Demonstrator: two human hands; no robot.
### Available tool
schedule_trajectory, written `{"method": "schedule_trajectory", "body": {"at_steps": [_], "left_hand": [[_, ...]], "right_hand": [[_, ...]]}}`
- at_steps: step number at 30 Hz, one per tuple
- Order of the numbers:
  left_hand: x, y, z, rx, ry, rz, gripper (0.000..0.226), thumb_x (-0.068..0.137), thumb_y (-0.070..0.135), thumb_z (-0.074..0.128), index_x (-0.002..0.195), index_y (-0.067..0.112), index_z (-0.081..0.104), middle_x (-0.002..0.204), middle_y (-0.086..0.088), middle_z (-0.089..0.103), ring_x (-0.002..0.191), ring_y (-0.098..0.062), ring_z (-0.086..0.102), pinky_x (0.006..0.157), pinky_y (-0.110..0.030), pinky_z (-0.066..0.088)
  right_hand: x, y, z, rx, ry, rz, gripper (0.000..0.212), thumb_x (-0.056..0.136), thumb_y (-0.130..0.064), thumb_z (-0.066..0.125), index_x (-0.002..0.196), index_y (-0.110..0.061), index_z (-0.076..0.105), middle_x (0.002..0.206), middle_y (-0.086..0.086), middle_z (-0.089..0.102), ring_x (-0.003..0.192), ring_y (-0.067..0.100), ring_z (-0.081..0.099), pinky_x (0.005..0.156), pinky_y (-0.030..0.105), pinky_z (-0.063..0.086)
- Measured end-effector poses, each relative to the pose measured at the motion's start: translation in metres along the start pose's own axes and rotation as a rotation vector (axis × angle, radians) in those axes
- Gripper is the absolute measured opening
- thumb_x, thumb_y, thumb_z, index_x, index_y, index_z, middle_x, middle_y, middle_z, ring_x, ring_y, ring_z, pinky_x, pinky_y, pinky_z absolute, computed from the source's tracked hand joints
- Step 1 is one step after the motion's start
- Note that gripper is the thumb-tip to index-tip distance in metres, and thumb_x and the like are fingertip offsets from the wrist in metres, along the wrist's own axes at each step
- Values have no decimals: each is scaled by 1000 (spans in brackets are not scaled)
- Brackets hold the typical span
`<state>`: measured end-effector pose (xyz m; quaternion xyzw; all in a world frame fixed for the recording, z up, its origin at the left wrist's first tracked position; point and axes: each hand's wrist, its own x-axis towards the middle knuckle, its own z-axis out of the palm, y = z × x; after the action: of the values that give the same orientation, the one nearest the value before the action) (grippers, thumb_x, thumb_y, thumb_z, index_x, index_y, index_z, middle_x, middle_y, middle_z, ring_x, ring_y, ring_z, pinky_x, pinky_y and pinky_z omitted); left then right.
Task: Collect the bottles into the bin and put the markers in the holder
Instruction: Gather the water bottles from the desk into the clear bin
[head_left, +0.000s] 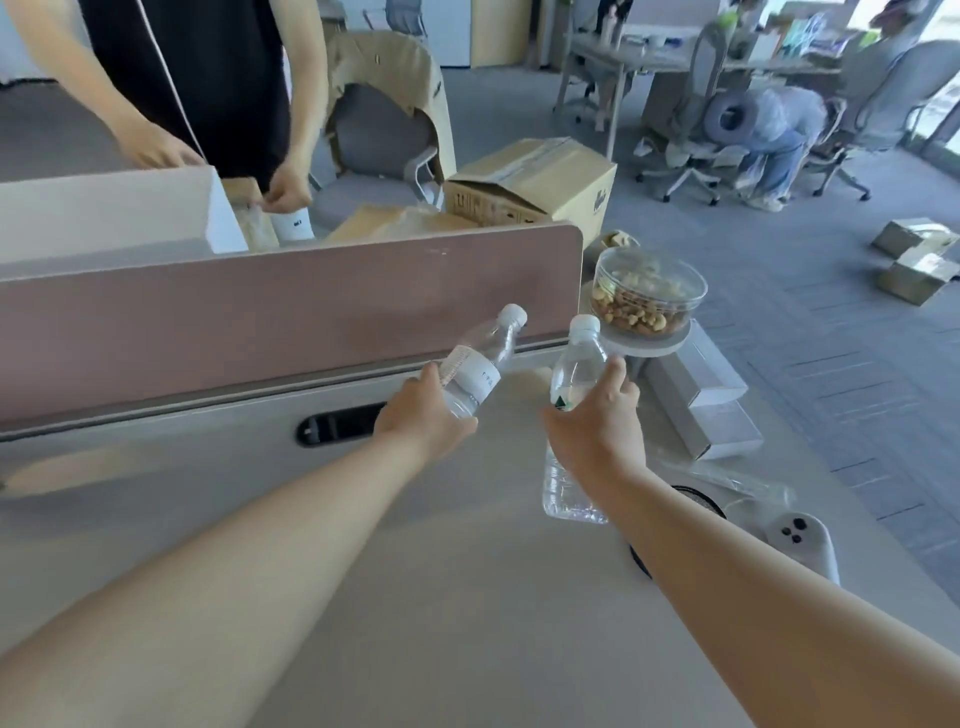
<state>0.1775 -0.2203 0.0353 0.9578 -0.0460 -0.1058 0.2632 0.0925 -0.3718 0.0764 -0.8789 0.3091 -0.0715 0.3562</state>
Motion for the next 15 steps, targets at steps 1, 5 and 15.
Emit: {"method": "schedule_trajectory", "body": {"at_steps": [1,5,15], "left_hand": [[-10,-7,-21,-14,30,3,49,75,37,67,112,17,42,108,-2,59,92,-27,59,67,-31,42],[-61,-55,-112,-18,174,21,48,76,39,67,110,17,44,112,-4,57,99,-29,59,71,-32,42],[-240,-275,-314,-163,598,-89,66,68,53,72,121,23,46,107,6,57,95,-20,60,83,-33,47]], "right_hand": [[-13,-16,1,8,1,-19,82,83,-29,58,150,-17,12,141,12,34,110,36,55,75,34,44],[-79,-87,14,43,-19,-105,85,82,-30,59,151,-17,10,139,13,35,108,36,56,73,35,44],[-303,-259,120,144,-250,-379,80,82,-29,61,147,-18,16,135,14,39,100,34,57,71,36,44]]}}
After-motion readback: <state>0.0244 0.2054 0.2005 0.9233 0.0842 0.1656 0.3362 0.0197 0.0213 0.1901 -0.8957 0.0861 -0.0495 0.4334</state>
